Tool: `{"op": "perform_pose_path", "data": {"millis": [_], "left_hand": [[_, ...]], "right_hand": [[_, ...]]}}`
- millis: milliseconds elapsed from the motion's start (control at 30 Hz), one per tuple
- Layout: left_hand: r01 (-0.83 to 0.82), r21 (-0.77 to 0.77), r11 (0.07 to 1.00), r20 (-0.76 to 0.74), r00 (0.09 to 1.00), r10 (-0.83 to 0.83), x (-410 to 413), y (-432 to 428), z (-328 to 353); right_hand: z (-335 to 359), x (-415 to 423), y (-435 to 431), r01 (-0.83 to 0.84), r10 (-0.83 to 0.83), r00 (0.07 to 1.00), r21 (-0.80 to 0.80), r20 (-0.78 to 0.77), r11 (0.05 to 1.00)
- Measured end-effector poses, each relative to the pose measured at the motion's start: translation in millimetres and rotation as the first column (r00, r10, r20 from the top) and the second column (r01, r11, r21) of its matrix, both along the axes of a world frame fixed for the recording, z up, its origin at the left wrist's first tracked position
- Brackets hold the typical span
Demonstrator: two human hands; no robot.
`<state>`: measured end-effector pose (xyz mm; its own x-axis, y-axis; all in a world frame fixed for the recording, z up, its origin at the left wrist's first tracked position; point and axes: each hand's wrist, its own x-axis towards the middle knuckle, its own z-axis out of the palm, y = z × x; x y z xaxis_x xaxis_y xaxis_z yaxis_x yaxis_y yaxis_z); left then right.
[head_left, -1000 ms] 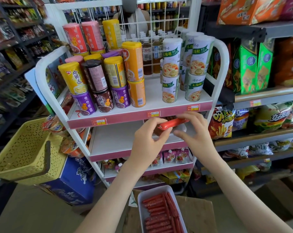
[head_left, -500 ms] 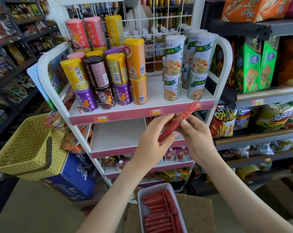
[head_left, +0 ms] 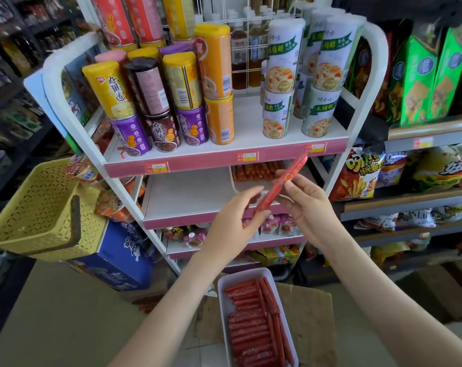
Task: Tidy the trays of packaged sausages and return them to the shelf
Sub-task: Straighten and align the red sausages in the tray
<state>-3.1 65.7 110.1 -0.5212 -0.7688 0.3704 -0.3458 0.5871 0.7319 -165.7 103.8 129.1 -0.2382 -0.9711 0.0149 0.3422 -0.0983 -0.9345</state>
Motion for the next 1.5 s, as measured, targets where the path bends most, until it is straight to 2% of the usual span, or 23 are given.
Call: {"op": "perform_pose_path", "data": {"millis": [100, 167, 233, 333, 400, 433, 500, 567, 600, 667, 700, 800, 833, 900, 1033, 1100, 1267, 1367, 1400, 1433, 1467, 1500], "left_hand": [[-0.126, 0.110, 0.986, 0.250, 0.964, 0.095, 10, -8, -34], [-0.167, 0.159, 0.973, 0.392, 0.915, 0.093, 19, -12, -65], [-0.228, 0.229, 0.947, 0.534, 0.842, 0.074, 29, -13, -102], [-0.305, 0.342, 0.889, 0.679, 0.734, -0.010, 41, -13, -169], [-0.347, 0.449, 0.823, 0.677, 0.734, -0.059, 45, -11, -223], [-0.354, 0.455, 0.817, 0.699, 0.710, -0.081, 47, -9, -254], [-0.407, 0.357, 0.841, 0.795, 0.604, -0.045, 50, -8, -319], [-0.445, 0.407, 0.797, 0.800, 0.595, -0.076, 49, -3, -371], [-0.403, 0.398, 0.824, 0.811, 0.574, -0.111, 45, -4, -389], [-0.278, 0.372, 0.886, 0.801, 0.579, -0.154, 35, -3, -407], [-0.248, 0.345, 0.905, 0.802, 0.579, -0.147, 31, -4, -417], [-0.230, 0.260, 0.938, 0.858, 0.500, -0.116, 18, -6, -452], [-0.224, 0.254, 0.941, 0.872, 0.473, -0.123, 14, -7, -462], [-0.278, 0.262, 0.924, 0.879, 0.463, -0.110, 7, -9, -475], [-0.233, 0.194, 0.953, 0.924, 0.368, -0.098, -2, -17, -485], [-0.214, 0.178, 0.960, 0.926, 0.368, -0.089, -2, -18, -479], [-0.291, 0.122, 0.949, 0.888, 0.459, 0.026, 11, -9, -436], [-0.383, 0.155, 0.911, 0.794, 0.596, 0.115, 30, -7, -409], [-0.419, 0.195, 0.887, 0.750, 0.646, 0.140, 36, -7, -399], [-0.442, 0.244, 0.863, 0.705, 0.692, 0.156, 42, -8, -388], [-0.448, 0.297, 0.843, 0.657, 0.737, 0.160, 47, -8, -376], [-0.443, 0.353, 0.824, 0.607, 0.779, 0.159, 51, -8, -362]], "right_hand": [[-41, -11, -5, 0.103, -0.044, 0.966, 0.223, -0.256, 0.969], [-76, -18, -4, 0.155, 0.025, 0.896, 0.367, -0.443, 0.917], [-115, -23, 1, 0.184, 0.132, 0.822, 0.478, -0.554, 0.859], [-180, -27, 6, 0.195, 0.278, 0.753, 0.606, -0.596, 0.771], [-229, -25, 7, 0.179, 0.363, 0.712, 0.656, -0.601, 0.734], [-255, -23, 8, 0.170, 0.405, 0.692, 0.680, -0.598, 0.713], [-306, -18, 8, 0.122, 0.484, 0.654, 0.713, -0.581, 0.690], [-355, -12, 7, 0.103, 0.531, 0.590, 0.710, -0.608, 0.697], [-379, -9, 4, 0.099, 0.542, 0.549, 0.693, -0.637, 0.714], [-423, -1, 1, 0.088, 0.573, 0.434, 0.665, -0.695, 0.742], [-442, 4, -1, 0.100, 0.580, 0.340, 0.641, -0.741, 0.761], [-485, 17, -2, 0.191, 0.519, -0.031, 0.505, -0.854, 0.842], [-495, 22, 1, 0.196, 0.501, -0.101, 0.476, -0.860, 0.857], [-513, 32, 11, 0.199, 0.467, -0.176, 0.434, -0.866, 0.879], [-537, 37, 19, 0.218, 0.407, -0.209, 0.363, -0.889, 0.906], [-540, 36, 15, 0.215, 0.430, -0.215, 0.387, -0.877, 0.897], [-528, 35, 16, 0.192, 0.541, -0.184, 0.510, -0.820, 0.838], [-516, 26, 18, 0.097, 0.563, -0.132, 0.555, -0.816, 0.826], [-508, 24, 16, 0.061, 0.582, -0.081, 0.579, -0.809, 0.813], [-496, 22, 14, 0.024, 0.593, 0.019, 0.594, -0.805, 0.804], [-480, 22, 10, -0.014, 0.597, 0.180, 0.605, -0.782, 0.796], [-459, 21, 7, -0.047, 0.579, 0.382, 0.611, -0.720, 0.790]]}}
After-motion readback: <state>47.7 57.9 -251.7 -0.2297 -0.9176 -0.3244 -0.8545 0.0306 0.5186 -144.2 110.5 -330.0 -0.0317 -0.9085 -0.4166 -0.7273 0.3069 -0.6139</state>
